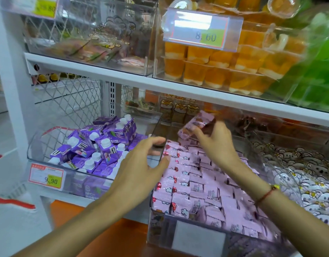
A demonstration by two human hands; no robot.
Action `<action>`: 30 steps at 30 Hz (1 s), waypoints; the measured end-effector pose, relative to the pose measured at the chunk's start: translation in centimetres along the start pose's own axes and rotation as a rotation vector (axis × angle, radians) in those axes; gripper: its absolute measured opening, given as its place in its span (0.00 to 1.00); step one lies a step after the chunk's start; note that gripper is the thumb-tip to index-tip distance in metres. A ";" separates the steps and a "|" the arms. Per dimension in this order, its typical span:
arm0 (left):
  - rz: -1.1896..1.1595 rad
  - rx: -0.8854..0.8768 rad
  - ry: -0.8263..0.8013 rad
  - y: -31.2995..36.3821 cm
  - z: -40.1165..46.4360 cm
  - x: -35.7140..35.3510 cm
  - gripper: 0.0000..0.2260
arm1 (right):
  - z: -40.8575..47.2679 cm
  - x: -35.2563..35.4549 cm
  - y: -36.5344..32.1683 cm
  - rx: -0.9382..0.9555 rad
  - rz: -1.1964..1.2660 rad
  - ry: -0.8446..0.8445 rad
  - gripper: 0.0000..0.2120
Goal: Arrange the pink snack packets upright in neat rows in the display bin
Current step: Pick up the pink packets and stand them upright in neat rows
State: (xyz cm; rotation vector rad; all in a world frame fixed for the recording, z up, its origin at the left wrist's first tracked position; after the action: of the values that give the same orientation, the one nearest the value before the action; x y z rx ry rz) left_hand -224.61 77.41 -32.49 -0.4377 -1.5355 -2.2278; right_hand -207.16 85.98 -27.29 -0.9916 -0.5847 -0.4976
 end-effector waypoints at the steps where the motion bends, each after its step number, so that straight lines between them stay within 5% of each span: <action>1: 0.029 0.012 -0.037 -0.1 0.1 -0.2 0.14 | 1.0 -0.4 1.1 -0.053 0.048 -0.013 0.13; 6: 0.092 0.013 -0.083 -0.5 0.2 -0.1 0.13 | 4.3 -3.1 2.9 -0.049 0.122 -0.053 0.23; 14: 0.039 0.062 -0.107 -1.0 0.5 0.2 0.10 | 5.9 -6.8 4.3 -0.003 -0.234 -0.129 0.05; 19: 0.062 0.070 -0.116 -1.1 0.6 0.2 0.08 | 6.1 -7.8 4.9 -0.055 -0.515 -0.396 0.14; 23: 0.059 0.067 -0.128 -1.0 0.5 0.1 0.07 | 5.5 -7.2 5.0 -0.071 -0.344 -0.646 0.15; 27: 0.062 0.070 -0.129 -1.0 0.5 0.1 0.08 | 6.1 -4.2 5.3 -0.064 -0.238 -0.358 0.12; 30: 0.060 0.076 -0.129 -1.1 0.4 0.1 0.09 | 6.4 -4.6 6.3 -0.118 -0.343 -0.371 0.10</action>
State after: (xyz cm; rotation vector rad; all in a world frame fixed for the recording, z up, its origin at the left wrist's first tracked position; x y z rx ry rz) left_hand -225.21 78.12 -33.16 -0.6068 -1.6440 -2.1241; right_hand -208.04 95.02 -31.56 -1.1109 -1.0788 -0.6622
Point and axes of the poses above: each hand's wrist, its own z-axis towards the middle knuckle, its own x-axis out of the back of the hand, y = z × x, the point moved 7 cm from there along z, towards the middle knuckle, and after that the axes turned 11 degrees about -y, right-handed, at the moved point
